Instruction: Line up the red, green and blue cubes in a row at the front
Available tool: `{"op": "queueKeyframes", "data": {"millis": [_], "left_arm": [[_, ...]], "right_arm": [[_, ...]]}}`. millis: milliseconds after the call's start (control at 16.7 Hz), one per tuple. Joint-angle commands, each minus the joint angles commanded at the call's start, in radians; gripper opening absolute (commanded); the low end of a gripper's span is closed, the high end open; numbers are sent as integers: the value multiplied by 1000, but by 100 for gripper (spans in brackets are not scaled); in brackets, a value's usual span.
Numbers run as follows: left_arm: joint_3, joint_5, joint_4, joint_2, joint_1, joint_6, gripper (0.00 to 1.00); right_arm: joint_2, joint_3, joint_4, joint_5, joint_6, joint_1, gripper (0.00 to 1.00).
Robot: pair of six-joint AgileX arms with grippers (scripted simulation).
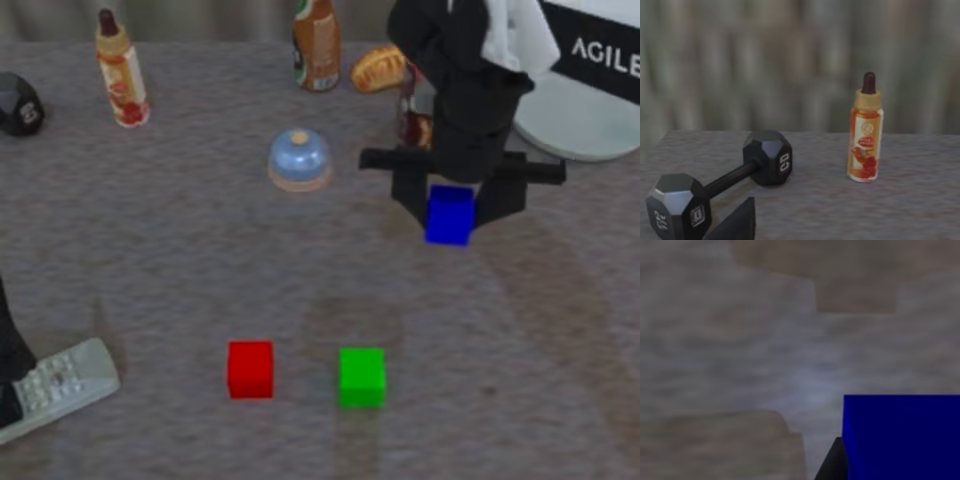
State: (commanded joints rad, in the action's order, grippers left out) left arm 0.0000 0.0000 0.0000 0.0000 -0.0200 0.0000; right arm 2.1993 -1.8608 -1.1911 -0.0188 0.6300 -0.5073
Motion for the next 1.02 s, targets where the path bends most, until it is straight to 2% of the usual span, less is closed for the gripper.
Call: {"op": "queueKeyframes", "data": {"millis": [480, 1020], "left_arm": [[0, 0, 0, 0, 0, 0, 100], [0, 0, 0, 0, 0, 0, 100]], "right_arm": [[-334, 478, 111, 2, 63, -172, 0], [-357, 541, 164, 2, 71, -188, 0]]}}
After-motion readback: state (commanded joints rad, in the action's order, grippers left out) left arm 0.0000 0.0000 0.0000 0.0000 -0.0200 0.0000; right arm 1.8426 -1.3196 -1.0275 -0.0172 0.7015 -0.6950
